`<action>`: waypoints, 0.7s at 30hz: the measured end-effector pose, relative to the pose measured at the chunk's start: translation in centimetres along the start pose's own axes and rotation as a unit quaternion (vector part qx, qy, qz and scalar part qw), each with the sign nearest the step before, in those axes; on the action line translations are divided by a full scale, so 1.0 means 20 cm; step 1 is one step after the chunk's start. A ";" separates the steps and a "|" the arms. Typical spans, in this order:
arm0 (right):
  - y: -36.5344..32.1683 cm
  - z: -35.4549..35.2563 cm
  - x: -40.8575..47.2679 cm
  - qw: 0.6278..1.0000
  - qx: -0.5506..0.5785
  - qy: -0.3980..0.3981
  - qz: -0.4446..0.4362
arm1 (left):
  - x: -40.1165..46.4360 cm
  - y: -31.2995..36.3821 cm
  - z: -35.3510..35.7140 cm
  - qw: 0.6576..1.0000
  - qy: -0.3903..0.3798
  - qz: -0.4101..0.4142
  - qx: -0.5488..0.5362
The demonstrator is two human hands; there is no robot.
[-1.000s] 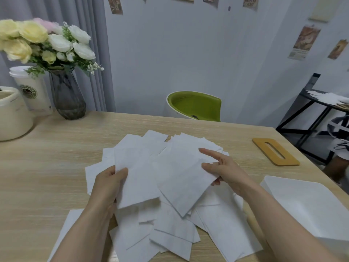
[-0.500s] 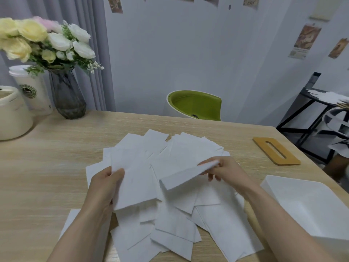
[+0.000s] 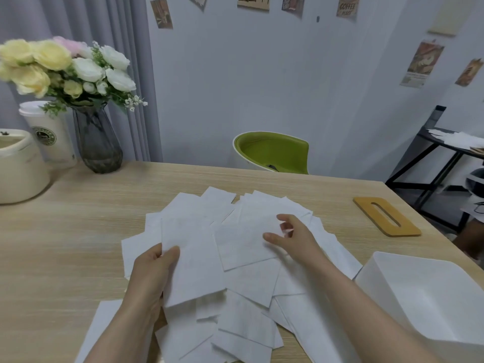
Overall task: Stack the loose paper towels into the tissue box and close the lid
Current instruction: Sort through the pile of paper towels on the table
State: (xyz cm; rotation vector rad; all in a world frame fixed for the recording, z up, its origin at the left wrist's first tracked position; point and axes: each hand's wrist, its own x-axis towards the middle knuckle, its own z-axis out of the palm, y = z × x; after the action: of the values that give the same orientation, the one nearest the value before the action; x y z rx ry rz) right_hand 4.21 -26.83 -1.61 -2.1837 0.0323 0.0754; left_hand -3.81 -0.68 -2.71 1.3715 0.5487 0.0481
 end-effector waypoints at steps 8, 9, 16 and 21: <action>-0.14 0.01 0.18 0.992 0.022 -0.070 0.105 | -0.06 0.01 0.04 1.000 0.002 -0.004 -0.010; -0.16 0.01 0.20 0.992 0.006 -0.081 0.100 | -0.07 0.01 0.05 1.000 0.000 -0.009 -0.015; -0.25 0.00 0.21 0.973 -0.173 -0.152 -0.009 | -0.12 0.03 0.06 0.999 0.000 -0.017 -0.034; -0.24 -0.08 0.14 0.980 -0.142 -0.134 0.047 | -0.12 0.02 0.06 0.999 -0.001 -0.018 -0.043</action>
State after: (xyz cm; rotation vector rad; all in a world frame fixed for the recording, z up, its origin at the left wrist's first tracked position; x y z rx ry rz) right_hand 7.36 -25.38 2.96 -2.4387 -0.0295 0.4510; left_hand -5.35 -2.55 -1.41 1.2787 0.5633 0.0409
